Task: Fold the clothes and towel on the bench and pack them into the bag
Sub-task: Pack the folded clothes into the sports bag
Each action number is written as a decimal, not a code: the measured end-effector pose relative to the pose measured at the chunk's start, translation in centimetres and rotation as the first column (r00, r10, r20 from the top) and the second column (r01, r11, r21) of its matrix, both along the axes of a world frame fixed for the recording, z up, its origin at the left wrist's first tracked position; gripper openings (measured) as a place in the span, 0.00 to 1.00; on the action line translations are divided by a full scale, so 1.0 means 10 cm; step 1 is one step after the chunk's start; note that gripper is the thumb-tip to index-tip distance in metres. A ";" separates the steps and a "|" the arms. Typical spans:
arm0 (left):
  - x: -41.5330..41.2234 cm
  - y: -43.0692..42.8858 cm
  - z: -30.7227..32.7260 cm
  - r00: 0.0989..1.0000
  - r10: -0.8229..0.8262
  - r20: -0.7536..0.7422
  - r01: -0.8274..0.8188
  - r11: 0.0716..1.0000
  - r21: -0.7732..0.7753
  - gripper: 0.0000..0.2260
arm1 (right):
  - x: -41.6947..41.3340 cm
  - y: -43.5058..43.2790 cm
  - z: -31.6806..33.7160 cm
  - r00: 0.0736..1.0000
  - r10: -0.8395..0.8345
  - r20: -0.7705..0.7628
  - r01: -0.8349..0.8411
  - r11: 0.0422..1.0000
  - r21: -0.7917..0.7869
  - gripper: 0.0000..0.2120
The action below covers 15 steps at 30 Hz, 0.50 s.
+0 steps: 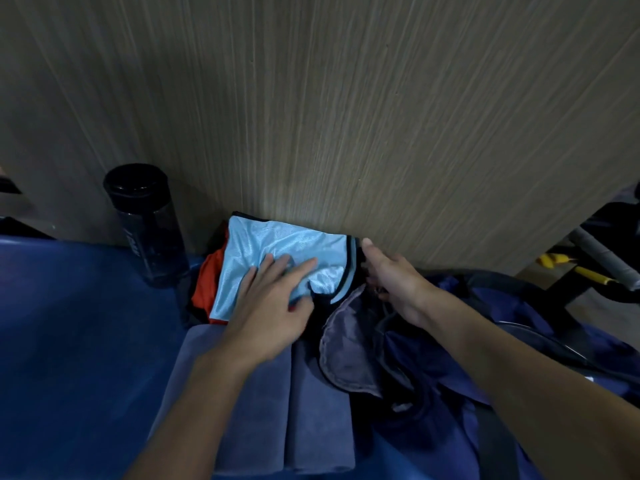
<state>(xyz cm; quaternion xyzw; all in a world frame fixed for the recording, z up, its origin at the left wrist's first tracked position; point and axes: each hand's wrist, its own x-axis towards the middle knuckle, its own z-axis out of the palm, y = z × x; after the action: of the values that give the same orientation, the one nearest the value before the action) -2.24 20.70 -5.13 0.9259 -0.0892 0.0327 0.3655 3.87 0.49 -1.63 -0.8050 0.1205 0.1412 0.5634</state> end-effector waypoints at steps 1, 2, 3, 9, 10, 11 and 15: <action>-0.02 0.00 0.02 0.999 -0.031 -0.017 0.032 0.997 0.067 0.27 | 0.03 0.01 0.00 1.000 0.007 -0.007 -0.007 1.000 -0.004 0.36; -0.04 0.00 0.03 0.999 -0.041 -0.032 0.044 0.993 0.109 0.27 | 0.05 0.04 0.01 1.000 0.016 -0.006 -0.016 1.000 0.001 0.33; -0.04 -0.01 0.05 0.998 -0.037 -0.042 0.042 0.991 0.130 0.25 | 0.06 0.06 0.02 1.000 0.028 -0.005 -0.028 1.000 0.012 0.27; 0.00 -0.02 0.00 0.996 0.022 -0.087 0.005 0.953 0.303 0.22 | 0.11 0.20 -0.01 0.997 0.040 0.059 -0.041 0.999 0.022 0.17; 0.01 -0.01 -0.02 0.996 0.027 -0.085 0.002 0.945 0.326 0.21 | 0.11 0.22 -0.02 0.996 0.032 0.078 -0.034 0.999 0.019 0.18; 0.02 -0.01 -0.03 0.996 0.029 -0.085 0.001 0.943 0.333 0.20 | 0.10 0.24 -0.02 0.995 0.027 0.094 -0.030 0.999 0.034 0.19; 0.02 0.04 -0.01 0.993 0.015 -0.115 0.025 0.940 0.342 0.21 | 0.11 0.28 -0.03 0.988 0.011 0.153 -0.030 0.992 0.122 0.19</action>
<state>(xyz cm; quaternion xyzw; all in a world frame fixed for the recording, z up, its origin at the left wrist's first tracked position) -2.07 21.09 -5.22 0.9755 -0.0744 -0.0383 0.2036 4.96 3.27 -1.96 -0.7780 0.0601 0.0923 0.6185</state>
